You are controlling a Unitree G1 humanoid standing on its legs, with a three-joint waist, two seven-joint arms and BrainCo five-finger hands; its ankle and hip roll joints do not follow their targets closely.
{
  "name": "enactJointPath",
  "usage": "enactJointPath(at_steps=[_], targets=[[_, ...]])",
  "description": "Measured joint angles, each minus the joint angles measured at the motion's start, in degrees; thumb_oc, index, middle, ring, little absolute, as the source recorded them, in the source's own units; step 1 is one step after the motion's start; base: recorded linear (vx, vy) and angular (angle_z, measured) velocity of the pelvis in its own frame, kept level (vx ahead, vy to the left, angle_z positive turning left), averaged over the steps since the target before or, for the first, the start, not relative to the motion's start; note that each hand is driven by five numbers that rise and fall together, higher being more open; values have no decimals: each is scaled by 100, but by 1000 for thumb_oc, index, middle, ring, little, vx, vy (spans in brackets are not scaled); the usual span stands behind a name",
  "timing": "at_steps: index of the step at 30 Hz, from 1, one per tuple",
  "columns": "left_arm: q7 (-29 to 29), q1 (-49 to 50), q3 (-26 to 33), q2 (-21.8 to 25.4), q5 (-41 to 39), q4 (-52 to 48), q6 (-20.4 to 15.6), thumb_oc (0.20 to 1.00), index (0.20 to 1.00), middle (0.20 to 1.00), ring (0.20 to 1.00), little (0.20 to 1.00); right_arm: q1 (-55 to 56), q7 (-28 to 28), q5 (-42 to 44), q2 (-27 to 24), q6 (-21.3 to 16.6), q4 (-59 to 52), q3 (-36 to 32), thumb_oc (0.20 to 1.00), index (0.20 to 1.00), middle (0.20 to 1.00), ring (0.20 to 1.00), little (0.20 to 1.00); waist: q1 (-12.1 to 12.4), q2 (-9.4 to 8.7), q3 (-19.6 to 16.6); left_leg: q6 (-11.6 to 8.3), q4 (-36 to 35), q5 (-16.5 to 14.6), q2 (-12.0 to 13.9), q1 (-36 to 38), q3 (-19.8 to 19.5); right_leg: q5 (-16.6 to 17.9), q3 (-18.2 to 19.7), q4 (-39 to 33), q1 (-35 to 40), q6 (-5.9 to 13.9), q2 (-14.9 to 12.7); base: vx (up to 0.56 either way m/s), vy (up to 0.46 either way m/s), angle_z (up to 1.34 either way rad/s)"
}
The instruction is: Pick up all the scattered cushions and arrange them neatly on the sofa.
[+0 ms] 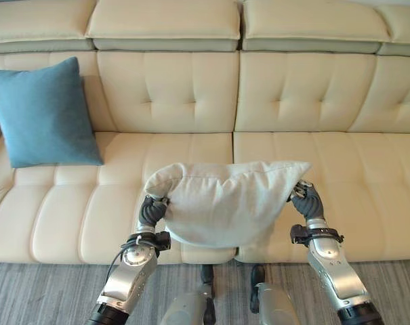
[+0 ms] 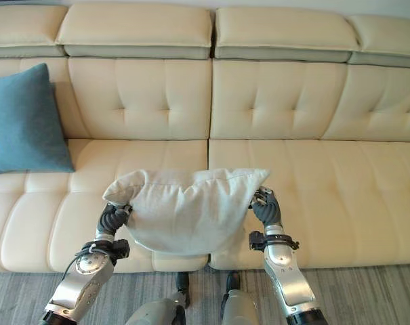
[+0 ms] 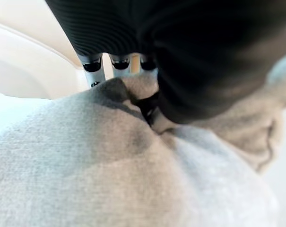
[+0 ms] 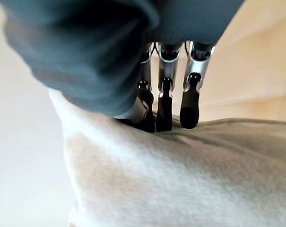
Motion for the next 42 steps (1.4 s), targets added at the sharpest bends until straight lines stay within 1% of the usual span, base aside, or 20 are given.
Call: enactJointPath(at_steps=[1, 2, 3, 6, 9, 12, 13, 17, 20, 26, 27, 30, 31, 32, 33, 36, 38, 40, 41, 42], targets=[[41, 7, 0, -25, 1, 1, 0, 200, 200, 200, 200, 200, -1, -14, 0, 8, 0, 22, 10, 200, 200, 200, 200, 200, 5, -27, -16, -29, 0, -6, 12, 39, 0, 180, -3, -195, 123, -31, 29, 126, -82, -1], [106, 18, 7, -92, 2, 0, -2, 200, 200, 200, 200, 200, -92, -82, -1, 5, 0, 114, 86, 200, 200, 200, 200, 200, 35, -59, -63, -125, -38, -39, 68, 96, 3, 415, -88, -499, 296, -129, 82, 109, -65, -10], [131, 2, 0, -128, 5, -2, -6, 200, 200, 200, 200, 200, -194, -125, -1, -9, 1, 165, 112, 200, 200, 200, 200, 200, 27, -63, -73, -145, -39, -49, 119, 109, 3, 486, -79, -504, 295, -189, 139, 114, -66, -8], [243, -118, -27, -222, 7, 20, -5, 200, 200, 200, 200, 200, -463, -222, 1, -139, 20, 213, 202, 200, 200, 200, 200, 200, 13, -27, -107, -233, -37, -26, 288, 79, -42, 483, -134, -504, 281, -225, 312, 91, -48, 0], [358, -281, -58, -327, 8, 46, -5, 200, 200, 200, 200, 200, -806, -377, 1, -178, 111, 227, 220, 200, 200, 200, 200, 200, -21, -18, -224, -296, -32, 19, 370, -65, -67, 528, -228, -504, 166, -293, 386, 68, -35, 7], [622, -884, -223, -351, 21, 539, -5, 200, 200, 200, 200, 200, -1512, -575, 1, -177, 119, 609, 421, 200, 200, 200, 200, 200, -18, 25, -286, -400, -15, 105, 411, -243, -132, 575, -248, -500, -7, -361, 437, 20, -20, 6], [654, -990, -252, -342, 36, 636, -5, 200, 200, 200, 200, 200, -1614, -600, 2, -192, 119, 675, 454, 200, 200, 200, 200, 200, -18, 28, -286, -406, -1, 111, 411, -273, -151, 588, -250, -500, -30, -379, 439, 36, -15, 11], [1097, -2152, -284, -235, 32, 1441, -5, 200, 200, 200, 200, 200, -2629, -936, 0, -333, 211, 1325, 673, 200, 200, 200, 200, 200, -21, 61, -310, -453, 0, 213, 413, -723, -241, 654, -378, -486, -429, -462, 436, 64, -1, 14], [1291, -2617, -277, -162, 32, 1610, -21, 200, 200, 200, 200, 200, -2883, -1077, 3, -326, 327, 1507, 716, 200, 200, 200, 200, 200, -17, 74, -308, -377, 0, 285, 411, -894, -286, 745, -401, -471, -583, -567, 441, 76, 17, 7], [1436, -3457, -299, 9, -18, 2536, -114, 200, 200, 200, 200, 200, -2993, -1237, 10, -241, 353, 1802, 905, 200, 200, 200, 200, 200, -41, 90, -295, -362, 0, 299, 396, -1155, -273, 744, -400, -471, -845, -569, 434, 84, 21, 0], [1443, -3680, -425, 36, -17, 2936, -141, 200, 200, 200, 200, 200, -3150, -1245, 11, -243, 344, 2024, 964, 200, 200, 200, 200, 200, -45, 91, -294, -362, 0, 299, 392, -1186, -243, 744, -393, -471, -882, -569, 434, 33, 9, -2], [1459, -4060, -478, 80, -18, 3358, -176, 200, 200, 200, 200, 200, -3518, -1247, 13, -253, 341, 2321, 1102, 200, 200, 200, 200, 200, -66, 86, -286, -362, -1, 299, 393, -1321, -216, 750, -382, -471, -1023, -569, 435, 29, 10, -3], [1456, -4190, -505, 122, -18, 3456, -193, 630, 630, 630, 630, 630, -3641, -1247, 14, -251, 323, 2412, 1106, 200, 200, 200, 200, 200, -78, 85, -264, -362, -1, 300, 394, -1356, -215, 751, -379, -471, -1061, -570, 437, 44, 15, -1], [1424, -4499, -708, 199, -17, 3930, -264, 1000, 1000, 1000, 1000, 1000, -3836, -1252, 16, -245, 271, 2692, 1130, 200, 200, 200, 200, 200, -80, 81, -264, -364, -1, 299, 396, -1393, -209, 753, -372, -471, -1098, -571, 440, 37, 7, -3], [1342, -4796, -754, 258, -21, 4359, -261, 1000, 1000, 1000, 1000, 1000, -4106, -1236, 77, -244, 258, 3045, 1223, 1000, 1000, 1000, 1000, 1000, -110, 72, -258, -370, -1, 295, 397, -1435, -188, 760, -355, -471, -1151, -561, 443, 16, 3, -4], [1072, -5479, -921, 391, -239, 5302, -278, 1000, 1000, 1000, 1000, 1000, -4857, -1112, 236, -302, 311, 3980, 1564, 1000, 1000, 1000, 1000, 1000, -163, 61, -254, -365, 0, 298, 394, -1564, -166, 796, -299, -471, -1302, -540, 445, 5, 6, -9], [766, -5856, -906, 454, -596, 5829, -301, 1000, 1000, 1000, 1000, 1000, -5332, -932, 341, -342, 365, 4638, 1794, 1000, 1000, 1000, 1000, 1000, -166, 38, -241, -363, 0, 300, 392, -1570, -82, 809, -237, -469, -1335, -541, 446, 12, 7, -12], [315, -6267, -666, 626, -1575, 6192, -276, 1000, 1000, 1000, 1000, 1000, -5979, -695, 748, -547, 605, 5742, 1663, 1000, 1000, 1000, 1000, 1000, -157, 28, -236, -363, 0, 299, 389, -1571, -67, 811, -232, -469, -1342, -540, 438, 7, 5, -2], [149, -6315, -623, 833, -2021, 6202, -281, 1000, 1000, 1000, 1000, 1000, -6090, -641, 949, -818, 616, 5975, 1424, 1000, 1000, 1000, 1000, 1000, -155, 28, -236, -364, 0, 299, 390, -1562, -68, 811, -232, -469, -1328, -540, 438, 40, 34, 1], [101, -6308, -499, 889, -2270, 6200, -285, 1000, 1000, 1000, 1000, 1000, -6099, -643, 1099, -916, 617, 6078, 1212, 1000, 1000, 1000, 1000, 1000, -156, 29, -236, -364, 0, 298, 389, -1553, -70, 811, -233, -468, -1316, -540, 438, 53, 37, 3]])
